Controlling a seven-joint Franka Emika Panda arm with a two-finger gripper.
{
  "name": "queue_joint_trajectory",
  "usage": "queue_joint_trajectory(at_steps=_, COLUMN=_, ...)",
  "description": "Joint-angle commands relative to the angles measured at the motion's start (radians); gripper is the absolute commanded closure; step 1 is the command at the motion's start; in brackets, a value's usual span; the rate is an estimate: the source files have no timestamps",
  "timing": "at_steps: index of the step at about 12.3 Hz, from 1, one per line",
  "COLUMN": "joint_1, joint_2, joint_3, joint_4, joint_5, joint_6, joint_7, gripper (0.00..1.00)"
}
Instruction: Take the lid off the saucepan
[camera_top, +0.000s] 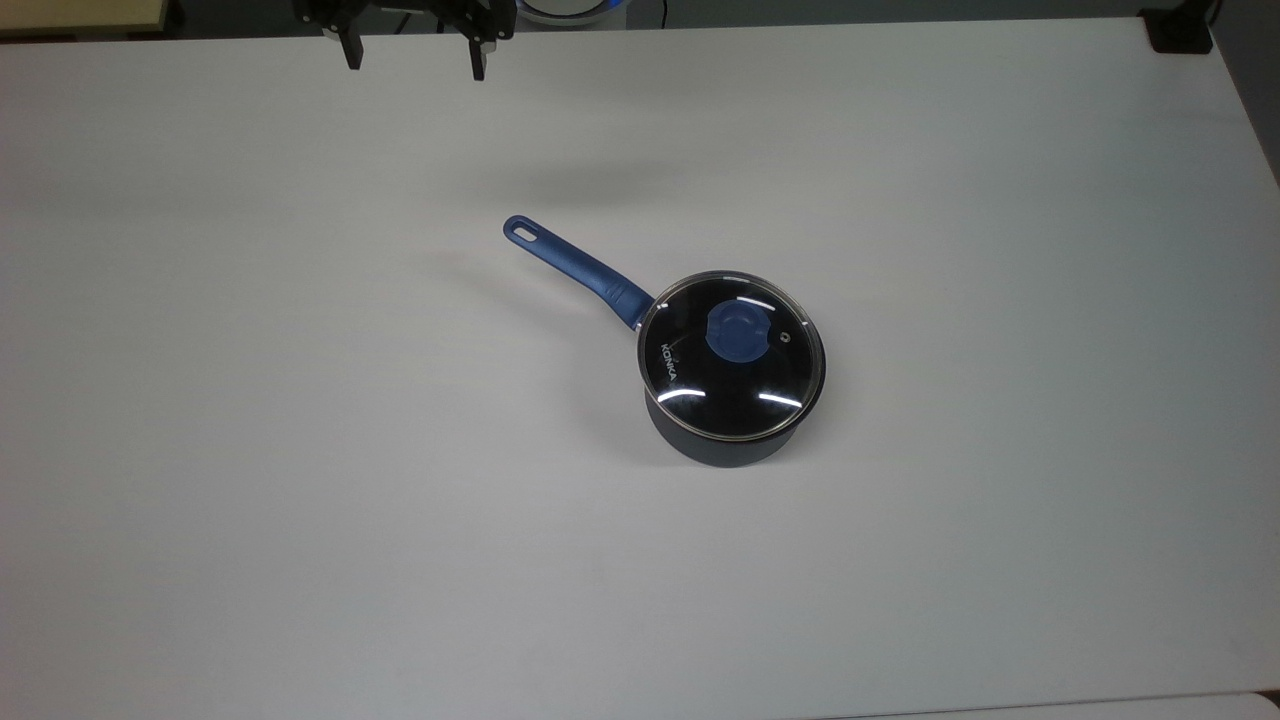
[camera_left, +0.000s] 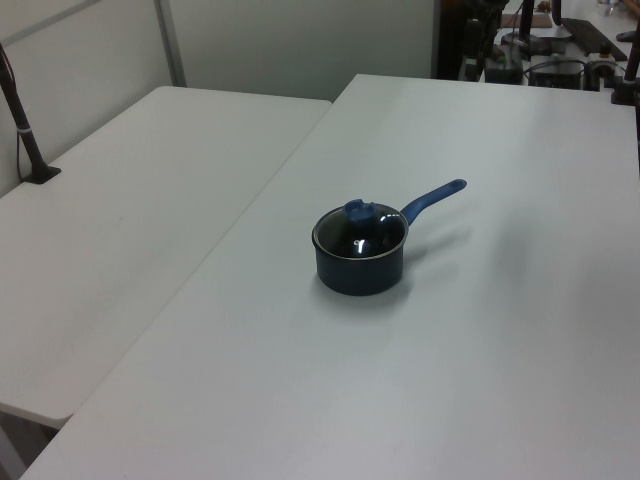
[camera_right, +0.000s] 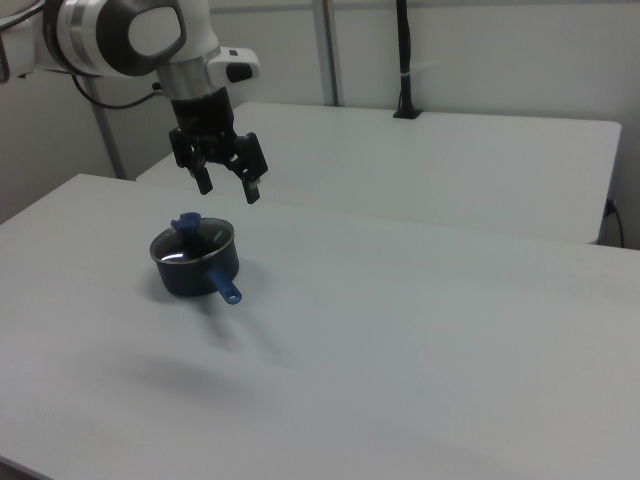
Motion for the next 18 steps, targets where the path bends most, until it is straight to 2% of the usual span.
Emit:
queue_joint_trajectory(at_steps=1, joint_1=0.006, joint_2=-0.004, joint_3=-0.005, joint_4=0.001, joint_5=0.017, joint_6=-0.032, joint_7=0.007, gripper=0.00)
queue_joint_trajectory(at_steps=5, joint_1=0.000, joint_2=0.008, joint_3=-0.012, joint_4=0.006, joint_5=0.058, joint_6=-0.017, joint_7=-0.004, gripper=0.00)
queue_joint_trajectory(at_steps=10, joint_1=-0.003, joint_2=0.013, joint_3=-0.015, joint_4=0.010, joint_5=0.063, joint_6=-0.018, joint_7=-0.005, gripper=0.00)
queue_joint_trajectory(at_steps=13, joint_1=0.011, joint_2=0.126, joint_3=0.000, joint_4=0.111, joint_5=0.064, joint_6=-0.020, joint_7=0.008, gripper=0.00)
queue_joint_trajectory(at_steps=15, joint_1=0.087, joint_2=0.181, joint_3=0.000, joint_4=0.171, joint_5=0.067, joint_6=-0.017, joint_7=0.060, gripper=0.00)
queue_joint_trajectory(at_steps=18, joint_1=0.216, joint_2=0.366, joint_3=-0.005, joint_4=0.344, joint_5=0.069, joint_6=0.001, joint_7=0.201, gripper=0.00)
